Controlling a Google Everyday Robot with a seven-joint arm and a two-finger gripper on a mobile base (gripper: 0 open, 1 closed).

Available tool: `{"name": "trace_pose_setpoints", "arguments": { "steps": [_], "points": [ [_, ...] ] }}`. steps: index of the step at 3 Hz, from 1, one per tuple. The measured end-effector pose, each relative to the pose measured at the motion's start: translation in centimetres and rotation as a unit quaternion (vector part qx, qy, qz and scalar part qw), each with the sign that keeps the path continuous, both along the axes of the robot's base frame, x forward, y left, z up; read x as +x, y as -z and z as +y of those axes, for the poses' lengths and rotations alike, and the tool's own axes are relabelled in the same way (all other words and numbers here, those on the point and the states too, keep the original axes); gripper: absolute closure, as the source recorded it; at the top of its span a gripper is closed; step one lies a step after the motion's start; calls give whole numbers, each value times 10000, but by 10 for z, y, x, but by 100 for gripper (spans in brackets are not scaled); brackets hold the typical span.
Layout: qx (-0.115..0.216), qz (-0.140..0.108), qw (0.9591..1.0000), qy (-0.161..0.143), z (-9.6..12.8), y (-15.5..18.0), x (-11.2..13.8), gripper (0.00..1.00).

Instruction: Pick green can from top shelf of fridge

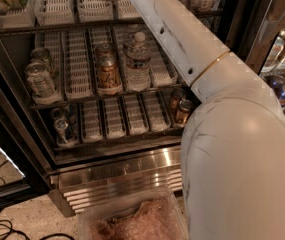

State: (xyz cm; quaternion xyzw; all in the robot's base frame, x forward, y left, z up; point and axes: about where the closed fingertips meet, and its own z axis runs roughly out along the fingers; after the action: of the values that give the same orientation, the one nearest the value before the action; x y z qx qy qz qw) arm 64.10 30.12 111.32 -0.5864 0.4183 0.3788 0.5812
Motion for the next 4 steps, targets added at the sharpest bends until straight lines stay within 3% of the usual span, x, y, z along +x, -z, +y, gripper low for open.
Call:
{"name": "trace_pose_setpoints", "arguments": {
  "steps": [1, 2, 4],
  "points": [
    [-8, -279, 9996, -98, -1, -21, -12, 100],
    [-125, -99, 9998, -85, -15, -23, -33, 100],
    [-803, 491, 9955, -101, -33, 25, -76, 100]
  ]
}}
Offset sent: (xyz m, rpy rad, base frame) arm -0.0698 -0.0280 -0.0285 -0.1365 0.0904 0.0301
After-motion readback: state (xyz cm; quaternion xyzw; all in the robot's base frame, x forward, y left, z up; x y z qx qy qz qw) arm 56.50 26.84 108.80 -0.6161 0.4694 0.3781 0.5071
